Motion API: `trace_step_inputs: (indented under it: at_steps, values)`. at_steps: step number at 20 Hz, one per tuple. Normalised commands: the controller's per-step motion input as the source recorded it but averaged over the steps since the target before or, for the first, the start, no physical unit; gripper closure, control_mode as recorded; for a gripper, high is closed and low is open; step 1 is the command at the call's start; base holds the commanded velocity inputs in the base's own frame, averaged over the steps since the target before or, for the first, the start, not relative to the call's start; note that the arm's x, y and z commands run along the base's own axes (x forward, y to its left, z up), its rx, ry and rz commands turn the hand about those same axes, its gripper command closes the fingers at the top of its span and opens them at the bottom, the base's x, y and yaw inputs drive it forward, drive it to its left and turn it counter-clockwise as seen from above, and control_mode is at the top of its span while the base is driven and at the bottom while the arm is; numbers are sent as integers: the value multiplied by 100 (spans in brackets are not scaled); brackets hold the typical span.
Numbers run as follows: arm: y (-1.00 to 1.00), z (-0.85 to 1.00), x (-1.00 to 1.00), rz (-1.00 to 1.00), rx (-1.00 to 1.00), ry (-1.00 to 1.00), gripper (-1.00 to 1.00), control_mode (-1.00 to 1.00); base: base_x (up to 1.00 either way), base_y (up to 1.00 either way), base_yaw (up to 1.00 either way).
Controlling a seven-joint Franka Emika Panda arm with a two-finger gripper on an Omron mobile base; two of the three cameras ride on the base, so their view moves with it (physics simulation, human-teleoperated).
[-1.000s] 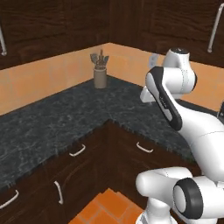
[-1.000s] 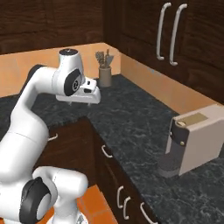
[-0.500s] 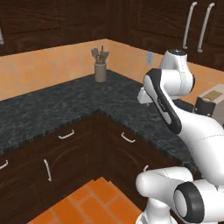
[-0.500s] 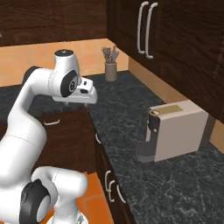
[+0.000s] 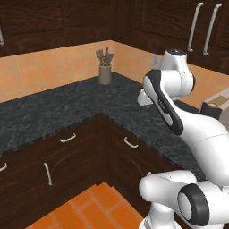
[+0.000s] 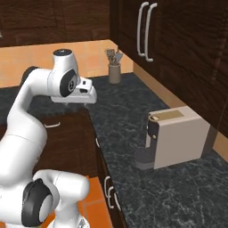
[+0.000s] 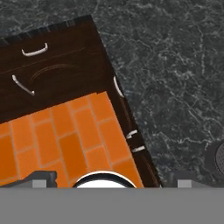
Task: Take a straw from the drawer in front and place it inside the glass cup on the dining counter.
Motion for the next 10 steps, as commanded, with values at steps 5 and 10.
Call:
trace_step_inputs:
  at_steps: [5,10]
  values:
    - [95,-31,19,4,-30,-7,-100,-100,0,0,0]
    - [68,-60,7,0,-39,-14,-100,-100,0,0,0]
